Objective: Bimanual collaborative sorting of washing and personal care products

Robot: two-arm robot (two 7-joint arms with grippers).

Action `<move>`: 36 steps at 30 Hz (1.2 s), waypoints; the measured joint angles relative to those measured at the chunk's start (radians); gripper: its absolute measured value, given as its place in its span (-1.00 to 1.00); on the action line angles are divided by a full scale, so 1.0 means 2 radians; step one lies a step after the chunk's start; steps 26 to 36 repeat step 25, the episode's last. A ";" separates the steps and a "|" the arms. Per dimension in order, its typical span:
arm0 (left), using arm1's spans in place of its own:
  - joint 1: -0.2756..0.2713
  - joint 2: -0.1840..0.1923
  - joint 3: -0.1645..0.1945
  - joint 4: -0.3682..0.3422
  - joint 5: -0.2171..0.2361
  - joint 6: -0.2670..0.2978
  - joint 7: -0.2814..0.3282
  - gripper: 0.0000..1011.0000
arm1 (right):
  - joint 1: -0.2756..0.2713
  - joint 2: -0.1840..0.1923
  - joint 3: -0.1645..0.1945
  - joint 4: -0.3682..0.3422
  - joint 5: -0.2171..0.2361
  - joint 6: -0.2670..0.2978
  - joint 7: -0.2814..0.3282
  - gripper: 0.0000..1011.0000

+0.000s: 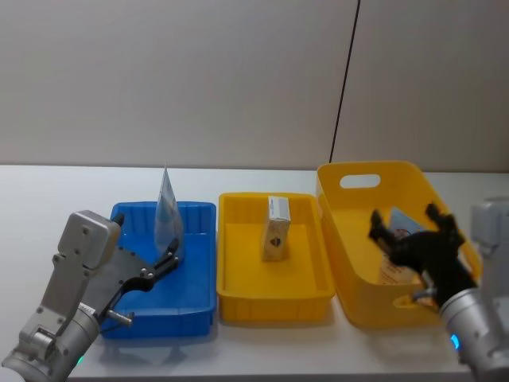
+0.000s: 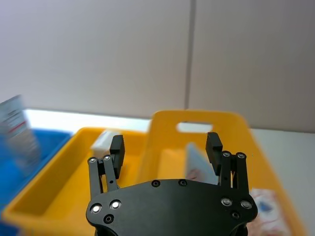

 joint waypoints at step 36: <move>0.000 0.000 0.000 0.000 0.000 0.000 0.000 0.98 | -0.040 0.039 -0.055 -0.035 0.027 -0.002 0.019 0.99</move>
